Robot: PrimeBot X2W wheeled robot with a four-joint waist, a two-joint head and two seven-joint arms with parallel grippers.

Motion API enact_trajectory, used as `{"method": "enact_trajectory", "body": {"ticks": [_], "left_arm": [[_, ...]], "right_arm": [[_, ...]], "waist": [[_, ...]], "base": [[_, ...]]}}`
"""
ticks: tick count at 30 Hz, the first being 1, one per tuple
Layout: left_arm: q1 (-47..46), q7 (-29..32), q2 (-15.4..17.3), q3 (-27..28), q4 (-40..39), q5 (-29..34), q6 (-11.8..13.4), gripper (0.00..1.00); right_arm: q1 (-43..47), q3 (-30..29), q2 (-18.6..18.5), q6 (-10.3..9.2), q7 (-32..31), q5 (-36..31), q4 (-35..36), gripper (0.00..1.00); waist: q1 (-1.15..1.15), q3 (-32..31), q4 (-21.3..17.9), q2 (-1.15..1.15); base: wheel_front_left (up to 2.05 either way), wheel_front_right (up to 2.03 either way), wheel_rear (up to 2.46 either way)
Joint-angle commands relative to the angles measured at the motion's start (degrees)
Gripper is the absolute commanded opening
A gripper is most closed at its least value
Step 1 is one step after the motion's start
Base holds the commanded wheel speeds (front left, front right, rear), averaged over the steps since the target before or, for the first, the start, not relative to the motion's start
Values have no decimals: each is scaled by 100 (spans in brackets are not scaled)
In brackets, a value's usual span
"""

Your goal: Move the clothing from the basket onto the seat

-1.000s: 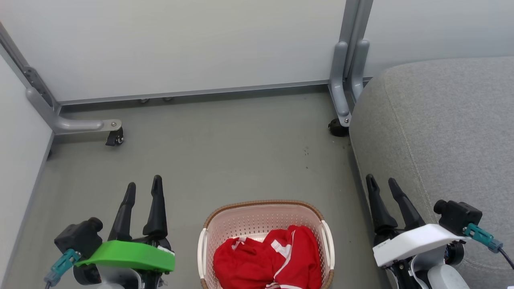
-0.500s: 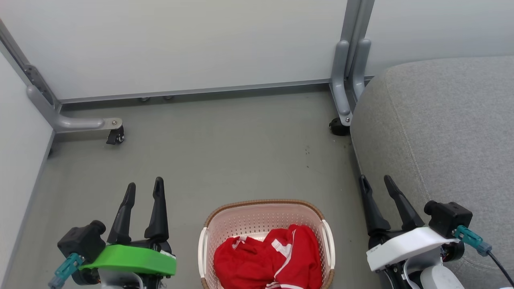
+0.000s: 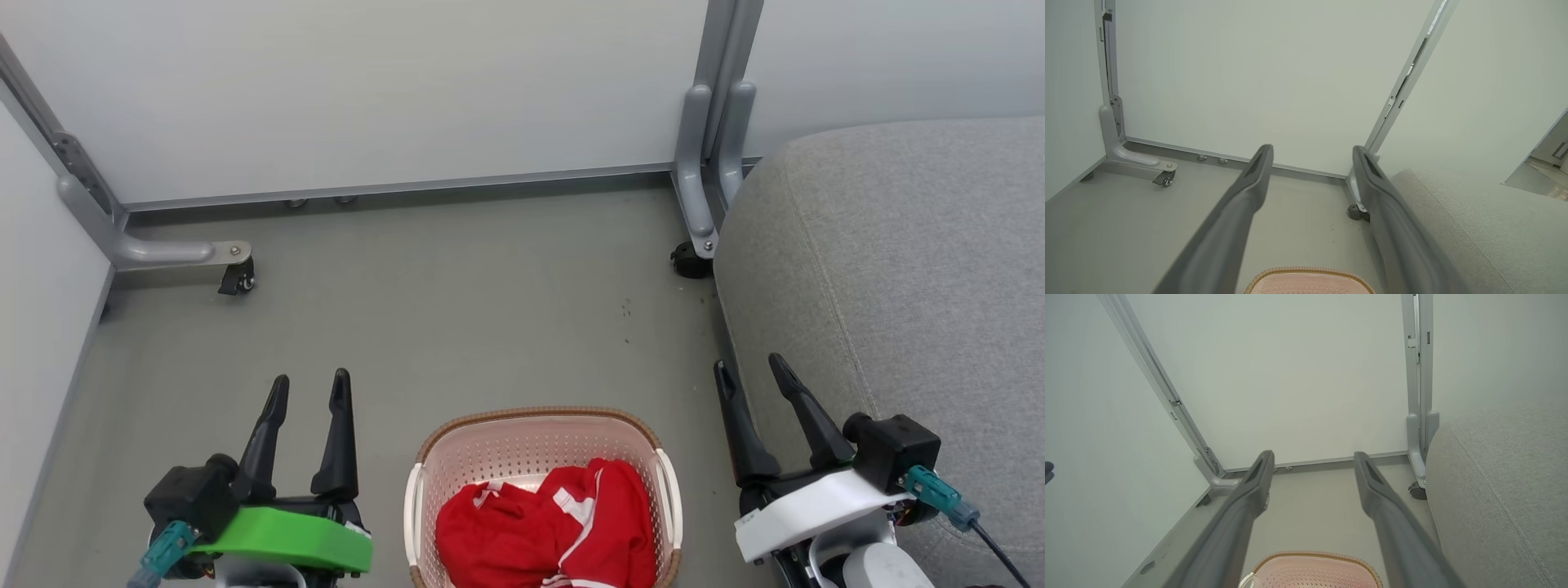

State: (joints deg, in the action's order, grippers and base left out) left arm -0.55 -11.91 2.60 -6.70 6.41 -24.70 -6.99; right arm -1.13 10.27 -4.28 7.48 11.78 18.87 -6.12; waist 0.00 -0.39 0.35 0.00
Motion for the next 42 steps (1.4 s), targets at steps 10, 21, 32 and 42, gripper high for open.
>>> {"method": "enact_trajectory", "body": {"ticks": [10,21,32,42], "left_arm": [[65,-157,41,-132,28,656,-41,100],[109,-267,43,-235,220,1045,-49,100],[69,-333,45,-223,411,1207,-52,100],[68,-326,45,-250,433,1185,-54,100]], "right_arm": [[83,-38,35,2,169,-519,-13,100],[117,-11,80,2,277,-948,-86,100],[112,57,90,2,346,-1245,-154,100],[143,73,89,1,346,-1215,-198,100]], "waist": [[0,-2,28,0],[0,-3,51,0],[0,-2,62,0],[0,-13,73,0]], "base": [[0,0,0],[0,0,0],[0,0,0],[0,0,0]]}}
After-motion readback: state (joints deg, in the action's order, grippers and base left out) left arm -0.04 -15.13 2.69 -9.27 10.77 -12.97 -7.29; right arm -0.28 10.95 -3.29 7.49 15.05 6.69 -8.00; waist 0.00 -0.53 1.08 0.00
